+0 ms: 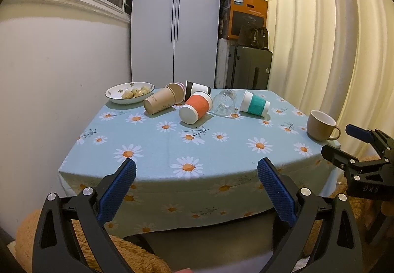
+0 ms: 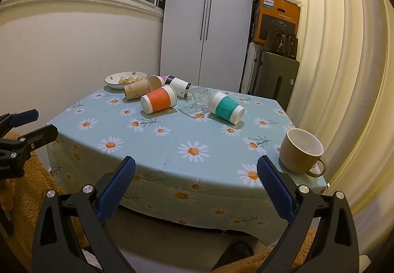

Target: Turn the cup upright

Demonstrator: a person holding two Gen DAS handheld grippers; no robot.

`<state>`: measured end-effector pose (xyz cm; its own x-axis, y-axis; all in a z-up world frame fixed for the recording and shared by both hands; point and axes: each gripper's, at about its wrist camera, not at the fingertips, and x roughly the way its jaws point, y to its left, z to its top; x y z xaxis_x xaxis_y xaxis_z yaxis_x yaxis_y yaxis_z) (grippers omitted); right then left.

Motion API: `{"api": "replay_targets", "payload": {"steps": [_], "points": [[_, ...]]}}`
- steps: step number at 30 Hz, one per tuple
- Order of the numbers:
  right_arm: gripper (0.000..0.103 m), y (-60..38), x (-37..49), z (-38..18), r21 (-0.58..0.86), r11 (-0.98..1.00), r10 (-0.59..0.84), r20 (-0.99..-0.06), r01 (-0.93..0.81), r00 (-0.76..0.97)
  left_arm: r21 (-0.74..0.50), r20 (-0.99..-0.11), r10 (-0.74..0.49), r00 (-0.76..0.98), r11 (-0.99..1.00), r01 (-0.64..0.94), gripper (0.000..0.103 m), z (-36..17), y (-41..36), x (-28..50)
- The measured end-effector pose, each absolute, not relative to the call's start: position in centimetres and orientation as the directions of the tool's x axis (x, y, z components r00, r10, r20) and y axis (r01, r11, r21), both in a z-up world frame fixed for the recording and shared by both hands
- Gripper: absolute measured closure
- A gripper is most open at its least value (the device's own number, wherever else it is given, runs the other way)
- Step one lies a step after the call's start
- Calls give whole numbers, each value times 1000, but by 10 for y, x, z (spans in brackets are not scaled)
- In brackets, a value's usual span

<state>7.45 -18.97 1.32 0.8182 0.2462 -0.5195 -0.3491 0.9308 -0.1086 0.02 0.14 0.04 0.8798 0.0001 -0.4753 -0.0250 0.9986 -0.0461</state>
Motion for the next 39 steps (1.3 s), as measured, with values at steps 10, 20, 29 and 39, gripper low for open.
{"api": "replay_targets", "payload": {"steps": [10,20,29,39], "points": [[5,-188,74,13,-112,929,247,-521,-352,817,-52,-480,1,877,998,-29,7,-1,3,2],[5,-189,73,13,-113,931,245,-516,-348,821,-49,-475,3,880,998,-30,7,-1,3,1],[5,-189,73,14,-114,929,246,-518,-352,819,-47,-477,2,879,999,-28,7,-1,3,2],[5,-184,71,12,-131,921,252,-515,-366,819,-45,-478,3,878,999,-28,7,-2,2,1]]}}
